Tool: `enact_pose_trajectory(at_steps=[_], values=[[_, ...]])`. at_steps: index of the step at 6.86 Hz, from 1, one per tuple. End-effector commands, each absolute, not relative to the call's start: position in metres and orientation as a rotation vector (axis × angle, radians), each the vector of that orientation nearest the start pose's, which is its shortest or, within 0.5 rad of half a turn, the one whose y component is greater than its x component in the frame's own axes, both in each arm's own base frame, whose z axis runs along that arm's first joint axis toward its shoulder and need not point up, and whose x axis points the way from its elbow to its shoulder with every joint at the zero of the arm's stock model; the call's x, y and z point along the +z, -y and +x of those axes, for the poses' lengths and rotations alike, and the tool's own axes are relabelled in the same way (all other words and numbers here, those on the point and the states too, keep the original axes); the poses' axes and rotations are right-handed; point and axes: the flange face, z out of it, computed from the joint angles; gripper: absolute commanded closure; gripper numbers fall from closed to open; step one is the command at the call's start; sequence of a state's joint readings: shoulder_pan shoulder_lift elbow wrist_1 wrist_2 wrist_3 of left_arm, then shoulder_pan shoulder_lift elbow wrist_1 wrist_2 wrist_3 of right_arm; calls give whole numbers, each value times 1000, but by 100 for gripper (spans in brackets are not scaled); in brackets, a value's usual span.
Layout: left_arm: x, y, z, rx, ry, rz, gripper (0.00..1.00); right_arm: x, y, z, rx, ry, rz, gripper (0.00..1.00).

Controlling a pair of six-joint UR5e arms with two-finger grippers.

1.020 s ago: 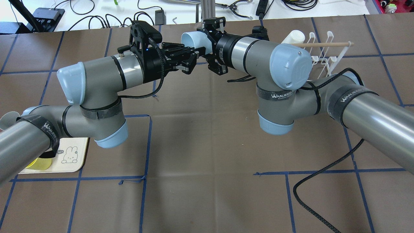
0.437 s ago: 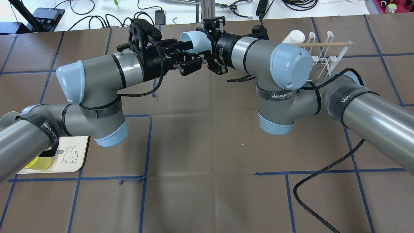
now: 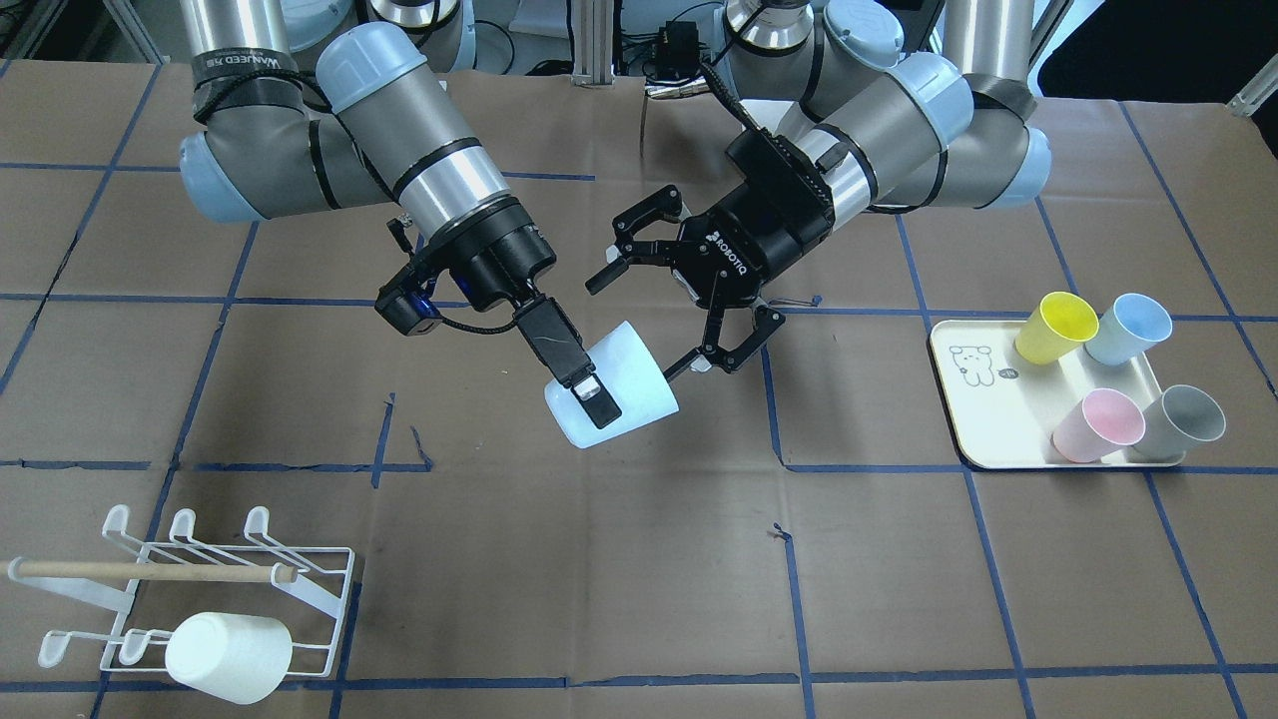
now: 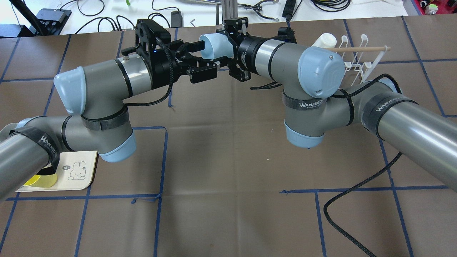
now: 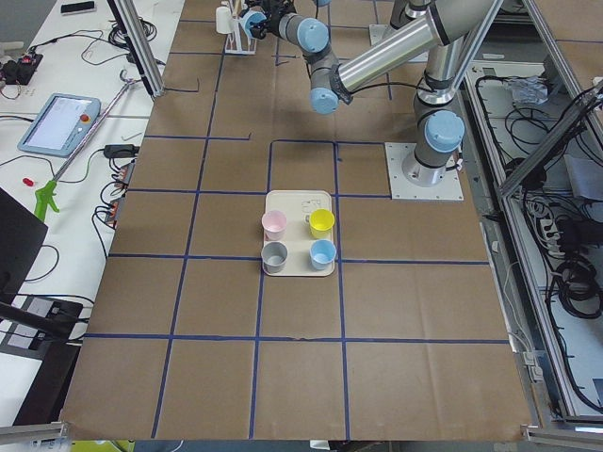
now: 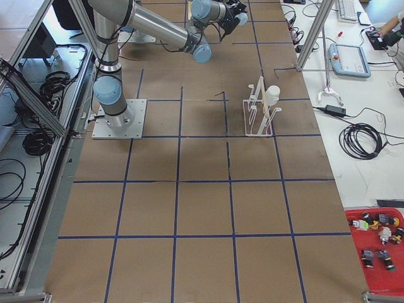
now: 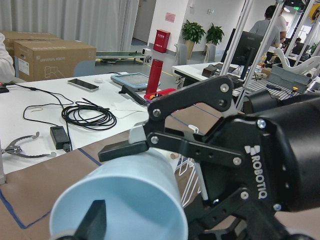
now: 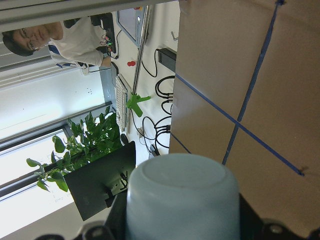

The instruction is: Transfer IKEA cup to right arm and place on rack

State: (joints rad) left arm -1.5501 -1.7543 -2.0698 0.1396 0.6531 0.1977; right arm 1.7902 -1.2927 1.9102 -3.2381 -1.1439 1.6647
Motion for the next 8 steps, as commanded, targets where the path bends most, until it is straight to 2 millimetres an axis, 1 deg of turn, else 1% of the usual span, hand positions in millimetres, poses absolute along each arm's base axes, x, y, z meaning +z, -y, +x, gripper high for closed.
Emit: enact_pose_trajectory(at_steps=[1,2,3,4,5,6,7,8], values=[[397,500,-151,1303,1983,-675,1,392,533,277,-380,-1677,1172,90],[396,505,-134,1319,2003,-642,1,395,554,247,-426,-1642,1212,90],[393,513,-130,1296,2032,-619,1,395,570,216,-529,-1679,1178,91],[383,526,-123,1262,2125,-560,1,398,581,191,-687,-1780,1063,92],[380,539,-117,1230,2236,-496,1,397,592,165,-806,-1860,986,92],[381,552,-109,1170,2388,-418,1,397,601,128,-948,-1954,890,92],[380,568,-105,1064,2517,-355,1,395,608,89,-1099,-2065,770,92],[384,580,-102,934,2657,-300,1,390,614,54,-1239,-2192,621,92]])
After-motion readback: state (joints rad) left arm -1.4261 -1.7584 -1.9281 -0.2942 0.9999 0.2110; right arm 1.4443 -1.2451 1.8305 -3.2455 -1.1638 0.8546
